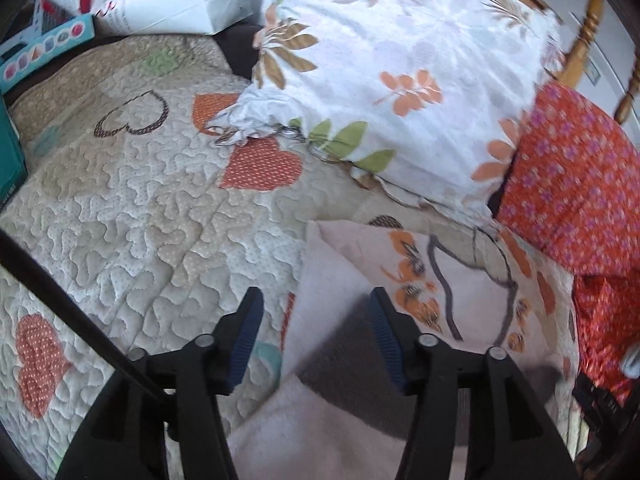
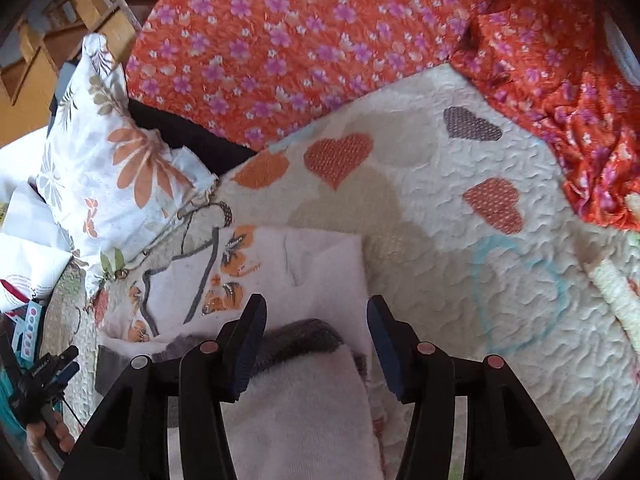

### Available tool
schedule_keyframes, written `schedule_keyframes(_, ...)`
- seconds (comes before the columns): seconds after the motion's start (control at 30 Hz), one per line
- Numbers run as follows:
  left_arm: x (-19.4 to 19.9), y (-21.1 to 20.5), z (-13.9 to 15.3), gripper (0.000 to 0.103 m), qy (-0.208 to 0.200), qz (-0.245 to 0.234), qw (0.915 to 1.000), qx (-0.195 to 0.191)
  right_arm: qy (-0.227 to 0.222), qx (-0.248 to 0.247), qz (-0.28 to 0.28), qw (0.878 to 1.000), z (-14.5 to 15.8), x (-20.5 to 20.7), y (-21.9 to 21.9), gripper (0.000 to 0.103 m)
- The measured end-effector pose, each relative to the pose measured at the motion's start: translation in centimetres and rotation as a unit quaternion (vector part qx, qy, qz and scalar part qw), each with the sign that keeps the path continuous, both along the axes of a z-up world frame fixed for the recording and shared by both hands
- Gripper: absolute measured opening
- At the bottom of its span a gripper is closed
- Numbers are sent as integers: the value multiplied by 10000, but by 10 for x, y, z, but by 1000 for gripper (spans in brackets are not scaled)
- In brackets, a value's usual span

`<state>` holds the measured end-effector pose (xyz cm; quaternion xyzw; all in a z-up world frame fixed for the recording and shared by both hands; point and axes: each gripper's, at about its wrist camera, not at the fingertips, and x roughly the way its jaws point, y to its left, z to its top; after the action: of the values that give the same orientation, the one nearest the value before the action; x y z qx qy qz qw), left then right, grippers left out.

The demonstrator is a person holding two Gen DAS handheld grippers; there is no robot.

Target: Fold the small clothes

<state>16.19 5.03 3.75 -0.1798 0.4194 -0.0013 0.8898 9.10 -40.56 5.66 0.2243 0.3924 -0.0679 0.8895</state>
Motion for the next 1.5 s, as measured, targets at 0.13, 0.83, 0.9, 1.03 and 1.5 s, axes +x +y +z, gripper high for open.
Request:
schedule_keyframes(0.13,-17,-9,2,62,67,-321,9994,143,47,-60,43,10000,6,-13,0,57)
schedule_keyframes(0.83,-127,68,4,68,166,132,9997,92,97,-2882,391,9567,43,-147,48,68)
schedule_keyframes(0.9,-131,70,3,69,180,171,9997,75,198,-3426,460,9382,40,-157,53,70)
schedule_keyframes(1.03,-135,64,-2,69,248,136,9996,64,312,-3908,495,9186,33,-163,56,74)
schedule_keyframes(1.5,-103,26,-12,69,302,-351,9983,345,514,-3304,638,9403,12,-128,61,75)
